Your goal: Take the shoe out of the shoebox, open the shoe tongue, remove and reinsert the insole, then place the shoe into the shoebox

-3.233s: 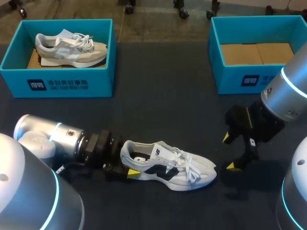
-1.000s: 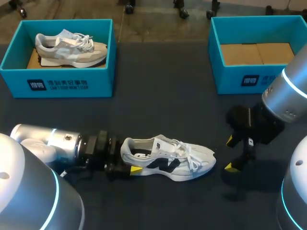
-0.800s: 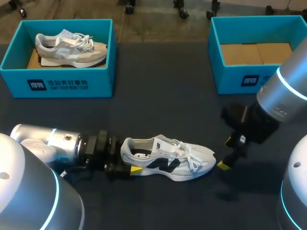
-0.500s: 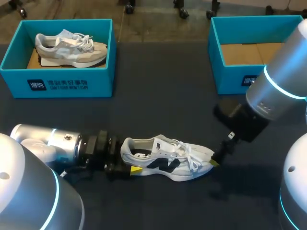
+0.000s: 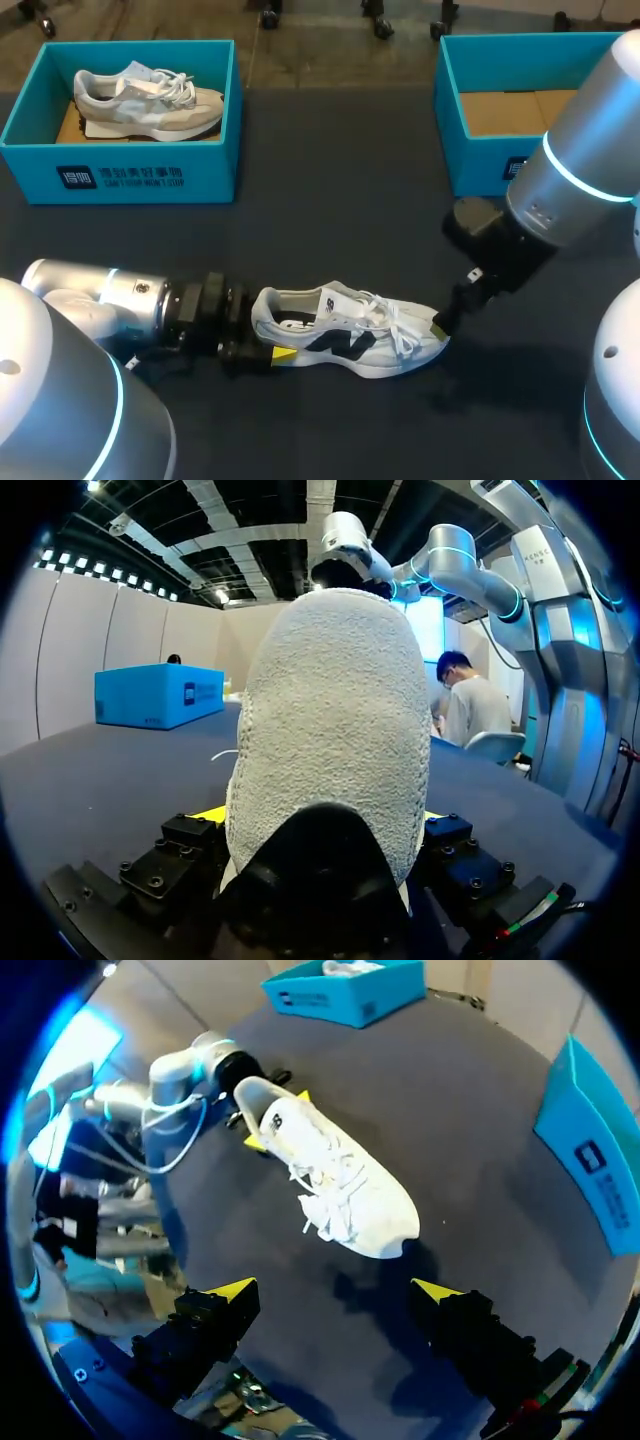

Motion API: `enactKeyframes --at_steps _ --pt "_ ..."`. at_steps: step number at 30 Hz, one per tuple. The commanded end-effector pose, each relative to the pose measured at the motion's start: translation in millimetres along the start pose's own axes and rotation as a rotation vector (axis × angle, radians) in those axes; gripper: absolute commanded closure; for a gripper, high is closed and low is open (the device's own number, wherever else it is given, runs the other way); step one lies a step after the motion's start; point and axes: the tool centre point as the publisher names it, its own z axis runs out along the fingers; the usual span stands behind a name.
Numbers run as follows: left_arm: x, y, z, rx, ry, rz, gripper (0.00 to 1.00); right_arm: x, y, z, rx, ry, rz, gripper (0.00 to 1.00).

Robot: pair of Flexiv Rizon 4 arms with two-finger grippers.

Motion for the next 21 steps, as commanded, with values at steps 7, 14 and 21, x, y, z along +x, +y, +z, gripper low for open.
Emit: enactKeyframes --at_steps 7,14,21 --pt "-1.3 1 2 -0.001 -0.003 0.001 1.00 28.2 28.3 14 0.069 -0.079 0.213 0.00" --pt "-1.3 1 2 -0.001 -0.003 0.001 1.00 49.9 51.2 12 0.124 -0.164 0.347 0.00" --pt "-1.3 1 2 -0.001 -0.003 0.001 1.00 65.4 69.3 21 0.128 -0.234 0.422 0.00"
